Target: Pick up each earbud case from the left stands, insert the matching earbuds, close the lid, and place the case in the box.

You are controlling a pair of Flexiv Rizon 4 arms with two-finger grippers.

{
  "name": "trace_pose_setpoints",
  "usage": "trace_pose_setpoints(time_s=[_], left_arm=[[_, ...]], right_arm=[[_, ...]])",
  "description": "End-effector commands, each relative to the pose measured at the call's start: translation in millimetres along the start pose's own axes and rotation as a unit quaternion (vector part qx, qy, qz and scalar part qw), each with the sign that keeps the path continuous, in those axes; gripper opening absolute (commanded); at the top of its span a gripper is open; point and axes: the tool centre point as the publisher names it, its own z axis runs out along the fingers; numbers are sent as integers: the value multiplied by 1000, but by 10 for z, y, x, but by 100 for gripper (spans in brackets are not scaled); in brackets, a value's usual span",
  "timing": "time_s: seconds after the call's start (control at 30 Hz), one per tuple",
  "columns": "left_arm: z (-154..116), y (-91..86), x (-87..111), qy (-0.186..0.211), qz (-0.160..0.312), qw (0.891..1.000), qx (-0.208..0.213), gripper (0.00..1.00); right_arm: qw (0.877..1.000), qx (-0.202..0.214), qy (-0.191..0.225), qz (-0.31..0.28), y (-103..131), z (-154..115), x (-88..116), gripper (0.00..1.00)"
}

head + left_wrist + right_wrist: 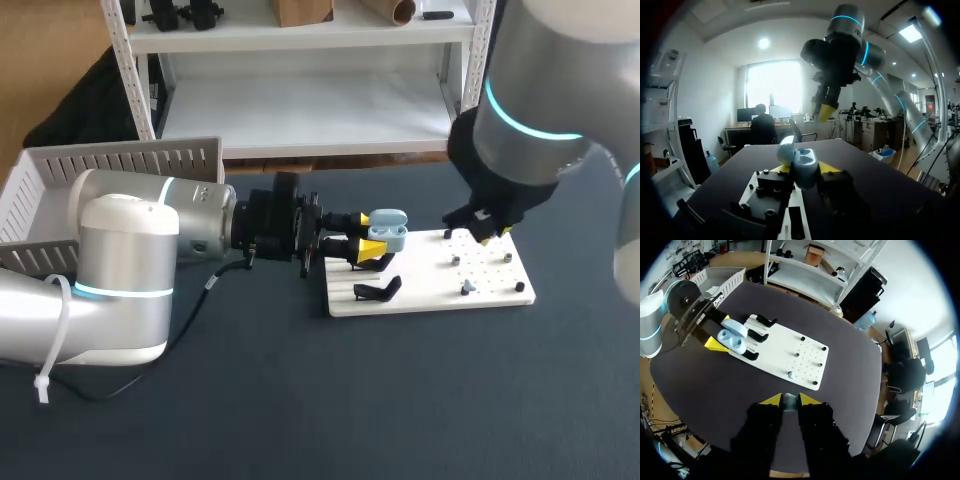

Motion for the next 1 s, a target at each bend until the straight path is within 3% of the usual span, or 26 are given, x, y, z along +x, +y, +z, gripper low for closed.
trace_pose_setpoints(time_s=[0.03,0.2,0.63,0.7,0.73,0.8,1.0], left_arm=[[-1,13,10,-1,0,1000,2,0],[-1,13,10,-1,0,1000,2,0],[-1,13,10,-1,0,1000,2,0],[-1,13,10,-1,0,1000,2,0],[-1,13,10,-1,0,1000,2,0],[-1,13,10,-1,0,1000,2,0],[-1,13,10,-1,0,1000,2,0]], right_arm=[[1000,14,0,-1,160,-84,-61,0],[1000,16,-19,-3,368,-164,-140,0],[1000,16,-19,-3,368,-164,-140,0],[997,44,10,69,415,-177,-227,0],[996,52,9,74,440,-184,-271,0],[986,32,20,160,516,-237,-404,0],[973,35,39,223,682,-254,-556,0]])
